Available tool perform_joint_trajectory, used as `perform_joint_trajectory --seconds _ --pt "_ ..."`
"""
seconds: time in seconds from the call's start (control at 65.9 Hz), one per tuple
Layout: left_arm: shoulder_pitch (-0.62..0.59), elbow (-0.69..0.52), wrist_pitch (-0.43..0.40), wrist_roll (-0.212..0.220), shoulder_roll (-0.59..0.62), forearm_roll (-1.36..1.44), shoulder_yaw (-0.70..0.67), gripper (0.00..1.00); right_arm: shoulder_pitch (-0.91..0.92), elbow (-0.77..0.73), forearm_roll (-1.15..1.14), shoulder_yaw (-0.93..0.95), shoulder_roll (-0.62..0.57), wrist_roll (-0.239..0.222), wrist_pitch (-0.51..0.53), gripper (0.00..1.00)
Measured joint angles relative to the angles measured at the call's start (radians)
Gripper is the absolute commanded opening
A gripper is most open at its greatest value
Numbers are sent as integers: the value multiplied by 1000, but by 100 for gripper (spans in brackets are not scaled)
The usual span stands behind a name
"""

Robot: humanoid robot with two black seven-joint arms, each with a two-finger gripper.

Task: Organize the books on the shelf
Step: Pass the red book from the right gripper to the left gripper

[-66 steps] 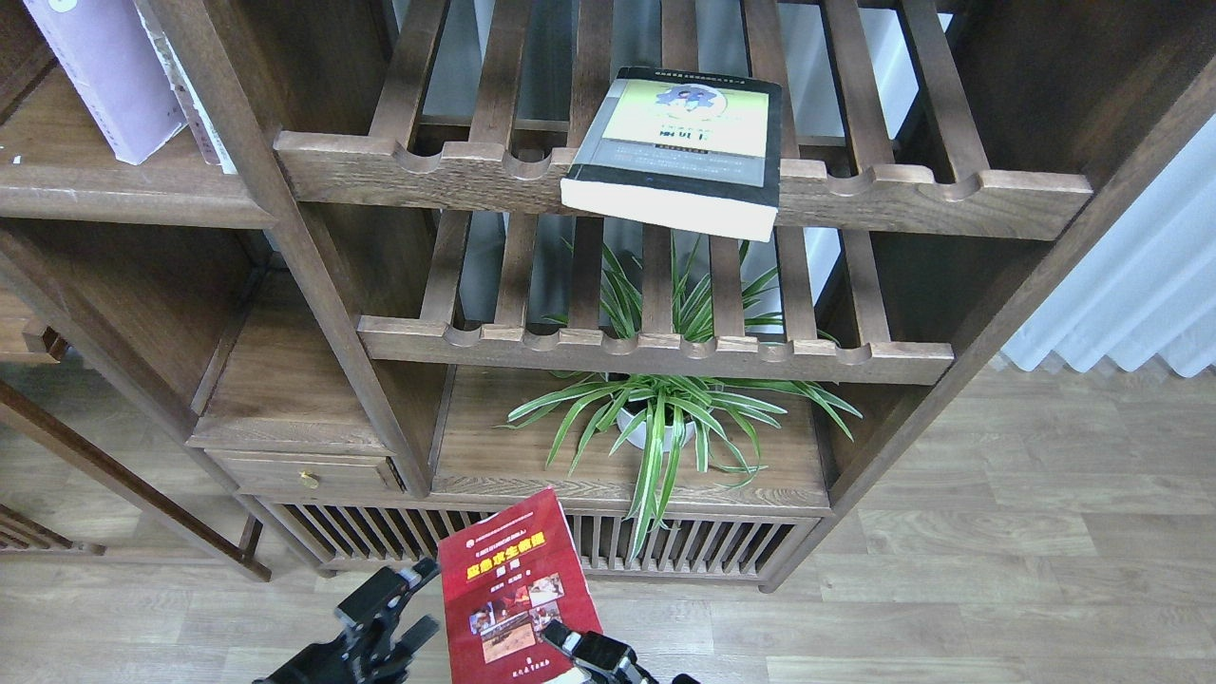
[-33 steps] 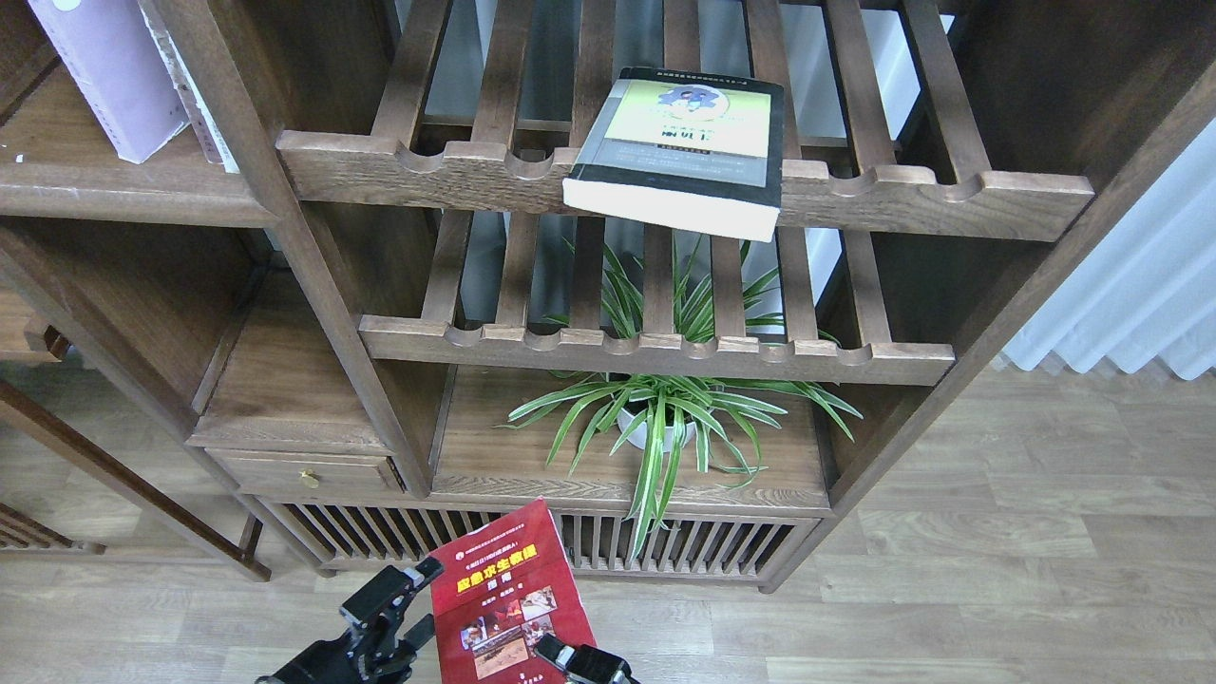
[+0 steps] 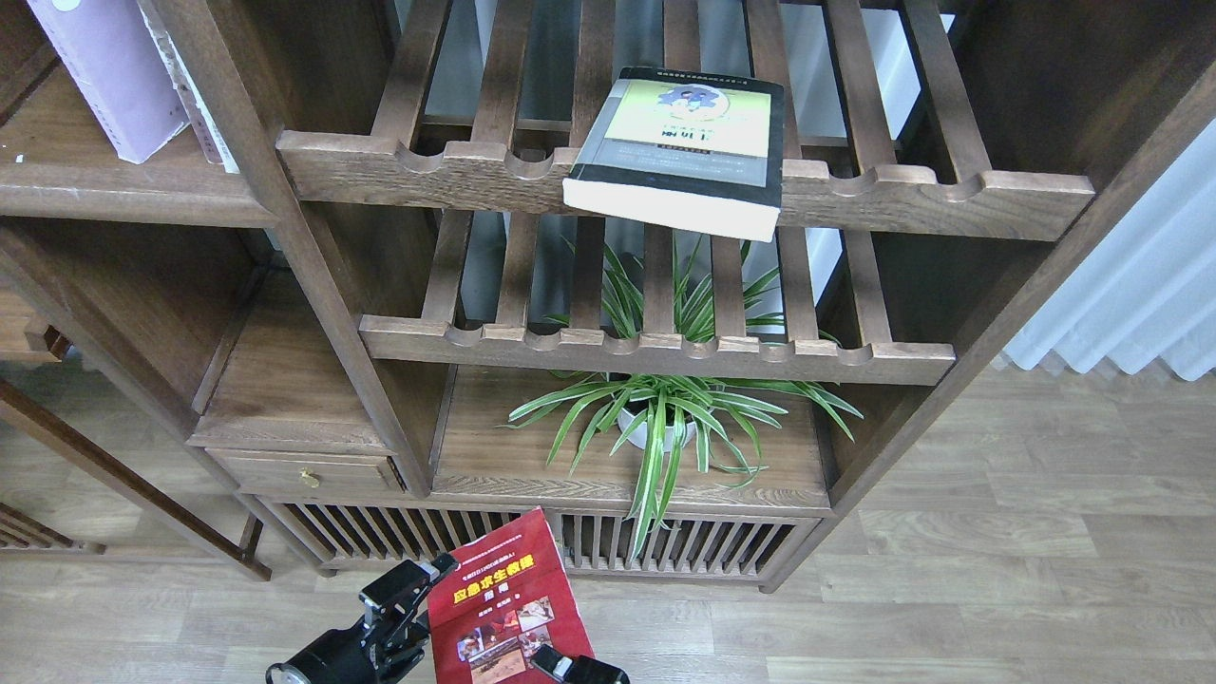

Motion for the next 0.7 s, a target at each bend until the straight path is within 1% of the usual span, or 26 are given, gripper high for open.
perform_joint_trajectory --seconds 0.137,0.152,0.197,0.273,0.334,0.349,0.44,0.546,0.592,0.698 --pt "-14 0 0 3 -1 1 17 58 0 0 -1 -1 0 0 0 5" --pt "-15 1 0 3 -1 1 19 55 0 0 -1 -1 0 0 0 5" --pt "-17 1 0 4 -1 1 24 52 0 0 -1 -1 0 -1 0 5" --pt "-18 2 0 5 -1 1 29 48 0 0 -1 -1 0 -1 0 5" --pt "-18 4 0 7 -1 1 34 40 0 0 -2 -1 0 -1 0 5" --pt "-18 5 0 7 -1 1 35 35 0 0 -2 -1 0 -1 0 5" --pt "-19 7 0 7 -1 1 38 30 1 0 -2 -1 0 -1 0 5" --pt "-19 8 0 8 1 -1 39 21 1 0 -2 0 0 -2 0 6" --pt "-19 8 0 8 4 -2 39 19 1 0 -2 3 0 -2 0 6" --pt "-19 8 0 11 10 -3 39 18 6 0 -2 11 0 -2 0 6"
